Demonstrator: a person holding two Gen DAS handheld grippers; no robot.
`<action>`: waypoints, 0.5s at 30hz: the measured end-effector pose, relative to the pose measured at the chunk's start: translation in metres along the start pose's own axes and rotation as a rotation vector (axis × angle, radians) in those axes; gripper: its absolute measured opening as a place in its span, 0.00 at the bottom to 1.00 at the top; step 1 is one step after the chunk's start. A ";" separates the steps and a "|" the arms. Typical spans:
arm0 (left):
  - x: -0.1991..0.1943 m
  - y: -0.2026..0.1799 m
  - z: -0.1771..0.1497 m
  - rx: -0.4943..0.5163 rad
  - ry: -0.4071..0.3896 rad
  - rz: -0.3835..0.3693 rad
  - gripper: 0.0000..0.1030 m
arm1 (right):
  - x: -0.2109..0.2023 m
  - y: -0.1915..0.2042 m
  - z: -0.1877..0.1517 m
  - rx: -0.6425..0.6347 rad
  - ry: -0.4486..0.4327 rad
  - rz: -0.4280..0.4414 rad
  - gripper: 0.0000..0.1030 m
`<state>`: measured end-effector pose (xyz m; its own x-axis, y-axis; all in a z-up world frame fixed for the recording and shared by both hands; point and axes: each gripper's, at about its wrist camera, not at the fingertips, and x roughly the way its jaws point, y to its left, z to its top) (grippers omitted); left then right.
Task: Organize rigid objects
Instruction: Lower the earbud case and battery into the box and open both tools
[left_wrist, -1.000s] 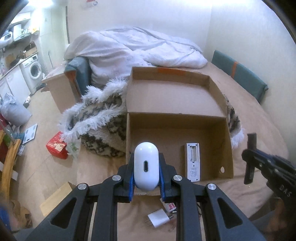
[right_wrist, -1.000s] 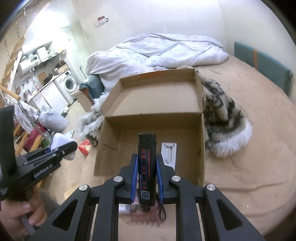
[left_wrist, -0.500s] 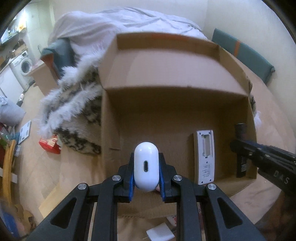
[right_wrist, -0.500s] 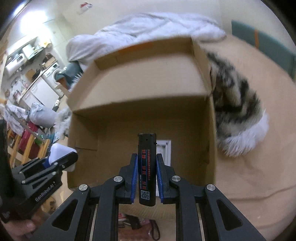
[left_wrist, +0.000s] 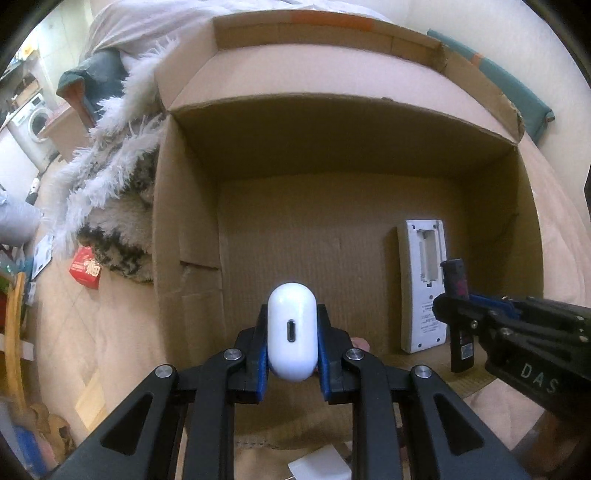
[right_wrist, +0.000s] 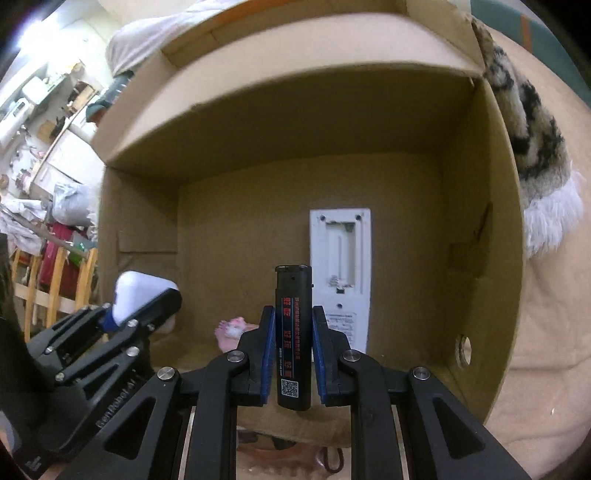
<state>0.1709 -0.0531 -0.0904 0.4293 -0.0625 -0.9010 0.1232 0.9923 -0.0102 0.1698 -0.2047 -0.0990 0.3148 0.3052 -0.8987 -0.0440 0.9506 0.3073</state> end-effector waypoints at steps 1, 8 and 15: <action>0.001 0.001 0.000 -0.003 0.006 -0.002 0.18 | 0.001 -0.002 0.000 0.006 0.002 -0.007 0.19; 0.010 0.002 0.000 -0.013 0.025 0.003 0.18 | 0.010 -0.014 -0.001 0.046 0.032 -0.018 0.19; 0.015 0.002 0.000 -0.019 0.026 0.003 0.18 | 0.014 -0.012 0.000 0.038 0.032 -0.036 0.19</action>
<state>0.1776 -0.0523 -0.1044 0.4063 -0.0566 -0.9120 0.1048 0.9944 -0.0150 0.1747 -0.2123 -0.1153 0.2853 0.2730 -0.9187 0.0032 0.9583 0.2858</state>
